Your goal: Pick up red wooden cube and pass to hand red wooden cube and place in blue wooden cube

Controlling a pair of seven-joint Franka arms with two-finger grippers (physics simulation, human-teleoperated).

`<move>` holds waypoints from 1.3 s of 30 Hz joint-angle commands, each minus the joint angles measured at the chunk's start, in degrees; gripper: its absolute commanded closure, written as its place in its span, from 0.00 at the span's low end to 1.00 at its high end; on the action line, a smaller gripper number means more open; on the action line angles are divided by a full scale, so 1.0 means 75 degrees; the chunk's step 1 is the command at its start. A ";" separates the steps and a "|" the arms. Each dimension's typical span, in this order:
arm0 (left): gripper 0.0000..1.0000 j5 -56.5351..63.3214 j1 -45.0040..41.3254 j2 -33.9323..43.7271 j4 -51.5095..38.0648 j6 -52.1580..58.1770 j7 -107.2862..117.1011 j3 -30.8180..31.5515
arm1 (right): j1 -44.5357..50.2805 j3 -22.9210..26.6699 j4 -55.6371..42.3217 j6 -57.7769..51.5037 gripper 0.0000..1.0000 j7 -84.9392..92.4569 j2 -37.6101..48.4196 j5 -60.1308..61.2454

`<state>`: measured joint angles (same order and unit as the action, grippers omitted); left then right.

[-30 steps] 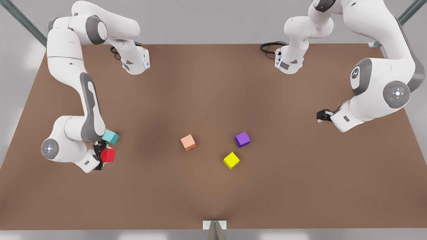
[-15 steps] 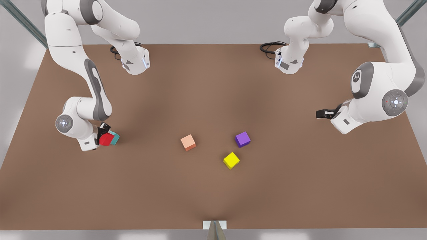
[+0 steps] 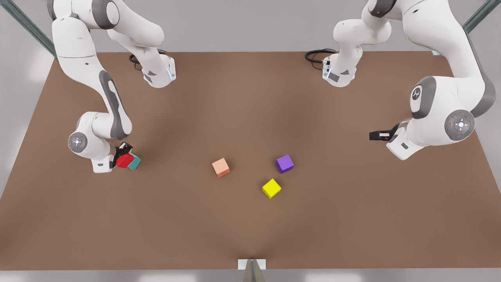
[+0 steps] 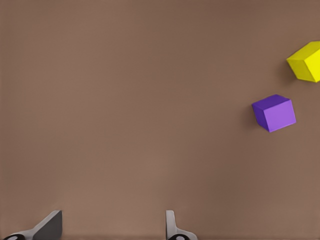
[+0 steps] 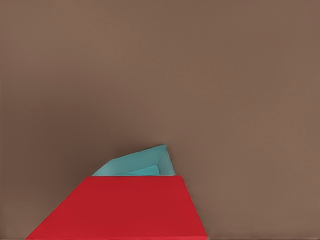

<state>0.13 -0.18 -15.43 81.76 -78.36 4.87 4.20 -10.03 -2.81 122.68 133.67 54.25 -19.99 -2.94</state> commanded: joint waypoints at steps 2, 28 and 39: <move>0.00 0.0006 0.0001 -0.0005 -0.0003 -0.0017 0.0347 0.0002 | 0.0002 -0.0001 0.0013 0.0048 0.36 -0.1116 0.0005 -0.0053; 0.00 0.0041 -0.0011 -0.0040 -0.0015 -0.0017 0.0371 0.0002 | 0.0681 -0.0071 -0.0924 -0.0608 0.00 -0.1584 0.0052 0.0169; 0.00 0.0041 0.0001 -0.0052 -0.0015 -0.0052 0.0371 0.0002 | 0.1455 -0.0059 -0.5681 -0.6033 0.00 -0.6845 -0.0733 0.0415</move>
<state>0.41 -0.18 -15.89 81.68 -78.69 7.33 4.21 0.57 -3.24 82.11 106.41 33.43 -25.39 0.32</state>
